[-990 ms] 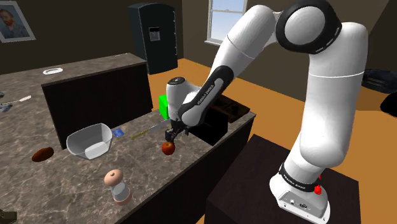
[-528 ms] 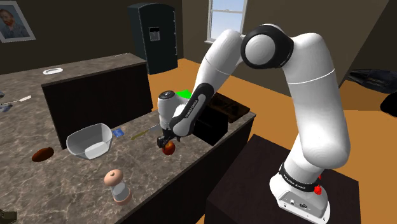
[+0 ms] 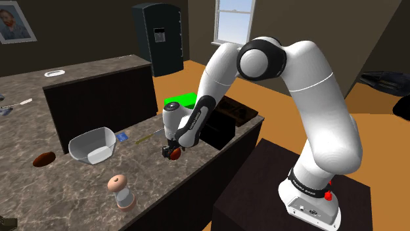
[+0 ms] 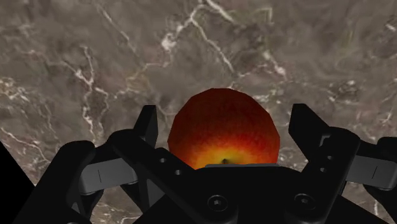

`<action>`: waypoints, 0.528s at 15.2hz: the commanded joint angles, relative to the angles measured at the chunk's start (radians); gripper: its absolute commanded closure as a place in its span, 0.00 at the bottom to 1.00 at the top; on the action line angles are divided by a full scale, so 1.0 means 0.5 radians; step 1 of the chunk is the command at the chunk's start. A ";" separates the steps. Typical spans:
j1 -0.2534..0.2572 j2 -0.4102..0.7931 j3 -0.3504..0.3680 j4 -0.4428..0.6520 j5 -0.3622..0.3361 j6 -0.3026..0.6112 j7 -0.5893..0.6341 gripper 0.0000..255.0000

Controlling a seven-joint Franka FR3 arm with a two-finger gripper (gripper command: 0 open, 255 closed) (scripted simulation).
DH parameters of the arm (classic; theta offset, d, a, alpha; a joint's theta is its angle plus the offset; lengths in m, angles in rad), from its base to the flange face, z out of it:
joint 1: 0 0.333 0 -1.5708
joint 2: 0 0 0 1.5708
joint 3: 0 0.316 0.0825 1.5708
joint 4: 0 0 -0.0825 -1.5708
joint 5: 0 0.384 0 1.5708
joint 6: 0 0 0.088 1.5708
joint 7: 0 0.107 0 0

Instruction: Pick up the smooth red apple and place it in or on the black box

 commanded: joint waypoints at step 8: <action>0.008 0.026 -0.008 0.014 -0.005 0.013 0.007 1.00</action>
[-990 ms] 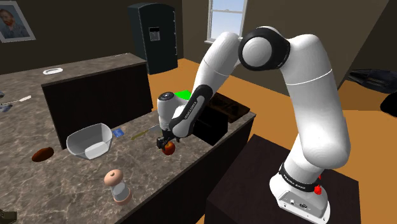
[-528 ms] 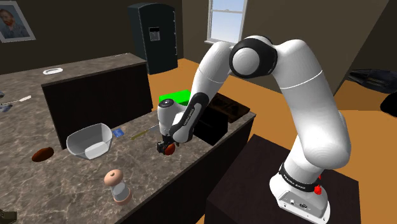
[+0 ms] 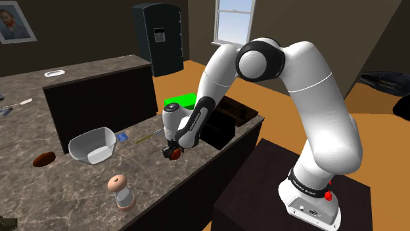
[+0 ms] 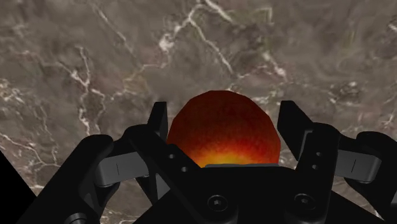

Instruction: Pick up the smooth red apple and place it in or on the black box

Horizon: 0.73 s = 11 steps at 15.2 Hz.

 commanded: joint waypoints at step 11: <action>-0.013 -0.050 0.016 -0.022 0.012 -0.031 -0.012 1.00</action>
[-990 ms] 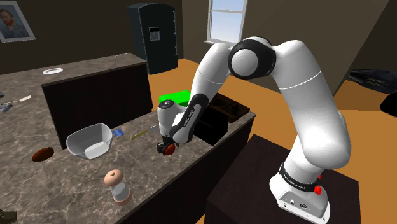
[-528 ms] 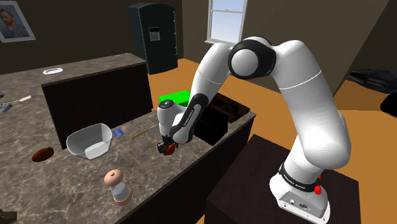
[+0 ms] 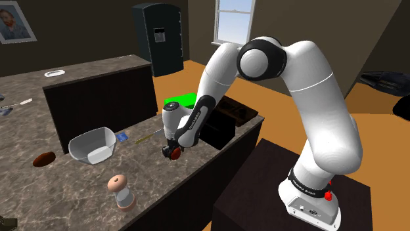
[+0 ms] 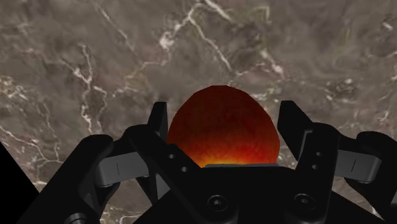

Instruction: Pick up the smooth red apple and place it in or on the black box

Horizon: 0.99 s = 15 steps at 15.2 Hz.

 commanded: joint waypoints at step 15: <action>-0.102 -0.386 0.132 -0.117 0.127 -0.272 -0.117 1.00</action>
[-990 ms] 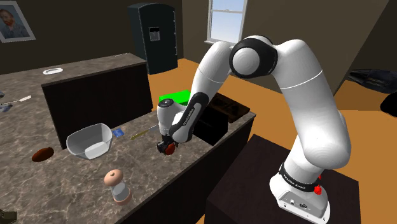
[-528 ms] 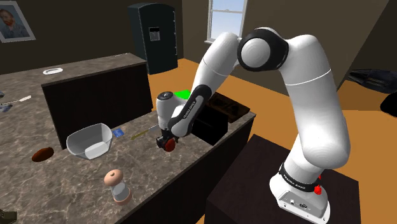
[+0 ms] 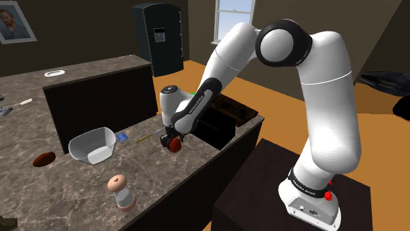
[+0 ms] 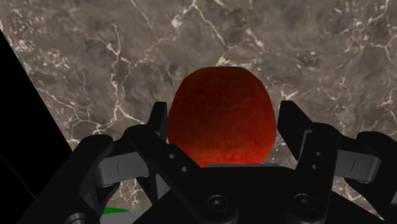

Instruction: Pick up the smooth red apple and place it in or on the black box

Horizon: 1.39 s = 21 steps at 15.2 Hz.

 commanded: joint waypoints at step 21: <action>-0.093 -0.455 0.132 0.012 0.222 -0.453 -0.183 1.00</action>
